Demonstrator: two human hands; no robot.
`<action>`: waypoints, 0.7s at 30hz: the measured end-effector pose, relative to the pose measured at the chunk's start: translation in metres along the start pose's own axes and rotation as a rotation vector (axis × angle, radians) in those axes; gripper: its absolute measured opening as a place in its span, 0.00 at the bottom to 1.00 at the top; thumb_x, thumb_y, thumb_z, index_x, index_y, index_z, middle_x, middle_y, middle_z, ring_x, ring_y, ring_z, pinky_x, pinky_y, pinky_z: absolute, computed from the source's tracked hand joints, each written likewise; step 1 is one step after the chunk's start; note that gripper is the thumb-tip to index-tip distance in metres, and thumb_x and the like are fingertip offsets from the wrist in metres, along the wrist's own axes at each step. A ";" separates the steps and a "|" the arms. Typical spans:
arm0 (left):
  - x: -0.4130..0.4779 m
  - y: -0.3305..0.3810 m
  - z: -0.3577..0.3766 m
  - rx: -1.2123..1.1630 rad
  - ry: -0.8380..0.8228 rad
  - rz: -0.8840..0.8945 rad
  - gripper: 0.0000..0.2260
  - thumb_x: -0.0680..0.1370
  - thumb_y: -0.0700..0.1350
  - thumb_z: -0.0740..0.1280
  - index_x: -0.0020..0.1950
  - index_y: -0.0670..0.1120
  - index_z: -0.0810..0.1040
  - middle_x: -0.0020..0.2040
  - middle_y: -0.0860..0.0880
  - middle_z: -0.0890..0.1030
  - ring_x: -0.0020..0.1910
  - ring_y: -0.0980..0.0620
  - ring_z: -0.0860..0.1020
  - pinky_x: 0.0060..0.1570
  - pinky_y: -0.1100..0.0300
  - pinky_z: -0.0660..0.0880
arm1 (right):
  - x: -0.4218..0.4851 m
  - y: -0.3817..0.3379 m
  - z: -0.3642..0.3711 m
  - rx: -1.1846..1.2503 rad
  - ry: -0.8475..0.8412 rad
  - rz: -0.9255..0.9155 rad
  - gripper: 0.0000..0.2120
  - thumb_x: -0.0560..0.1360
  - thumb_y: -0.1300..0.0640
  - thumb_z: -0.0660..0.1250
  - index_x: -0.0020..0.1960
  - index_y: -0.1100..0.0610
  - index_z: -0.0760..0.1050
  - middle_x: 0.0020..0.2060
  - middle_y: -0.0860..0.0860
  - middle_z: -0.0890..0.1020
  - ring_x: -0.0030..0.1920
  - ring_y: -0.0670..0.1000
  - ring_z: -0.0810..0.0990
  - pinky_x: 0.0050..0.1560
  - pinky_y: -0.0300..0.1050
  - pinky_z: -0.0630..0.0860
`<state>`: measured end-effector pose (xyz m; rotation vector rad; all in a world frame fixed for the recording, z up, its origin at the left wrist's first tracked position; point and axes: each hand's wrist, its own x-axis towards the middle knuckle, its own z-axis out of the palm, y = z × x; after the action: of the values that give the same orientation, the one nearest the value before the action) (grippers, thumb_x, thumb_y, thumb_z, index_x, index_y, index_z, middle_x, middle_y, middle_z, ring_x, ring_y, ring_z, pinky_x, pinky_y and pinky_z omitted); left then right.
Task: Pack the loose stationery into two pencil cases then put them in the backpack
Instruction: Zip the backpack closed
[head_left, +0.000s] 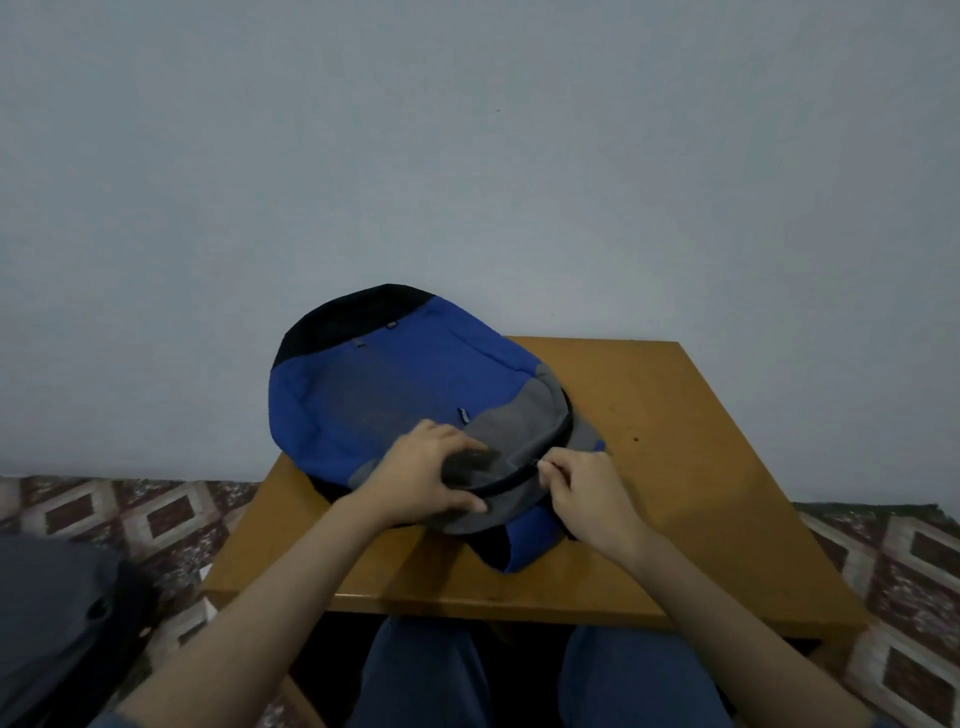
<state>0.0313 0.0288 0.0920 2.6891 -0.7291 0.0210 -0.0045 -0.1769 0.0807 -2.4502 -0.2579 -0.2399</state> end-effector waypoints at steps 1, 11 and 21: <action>0.002 0.012 0.006 -0.025 0.043 0.058 0.23 0.69 0.59 0.71 0.61 0.51 0.76 0.56 0.54 0.77 0.55 0.55 0.70 0.56 0.58 0.69 | 0.000 -0.005 0.000 0.008 -0.027 -0.032 0.15 0.79 0.59 0.59 0.36 0.63 0.73 0.26 0.51 0.72 0.26 0.47 0.67 0.28 0.39 0.63; -0.015 0.004 0.003 -0.195 -0.004 0.115 0.15 0.73 0.49 0.71 0.31 0.52 0.68 0.29 0.56 0.70 0.31 0.58 0.69 0.34 0.63 0.65 | 0.037 0.034 -0.016 -0.209 0.083 0.259 0.15 0.80 0.58 0.58 0.35 0.56 0.70 0.27 0.48 0.71 0.29 0.47 0.68 0.24 0.38 0.58; 0.011 0.037 0.017 -0.228 -0.016 -0.014 0.14 0.72 0.57 0.69 0.41 0.46 0.78 0.37 0.52 0.80 0.36 0.56 0.76 0.39 0.60 0.74 | 0.018 0.014 -0.008 -0.046 -0.088 -0.056 0.15 0.79 0.59 0.59 0.37 0.64 0.75 0.27 0.53 0.75 0.28 0.49 0.70 0.29 0.39 0.63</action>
<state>0.0214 -0.0120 0.0898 2.4794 -0.6738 -0.0828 0.0149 -0.1906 0.0830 -2.5048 -0.3634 -0.1646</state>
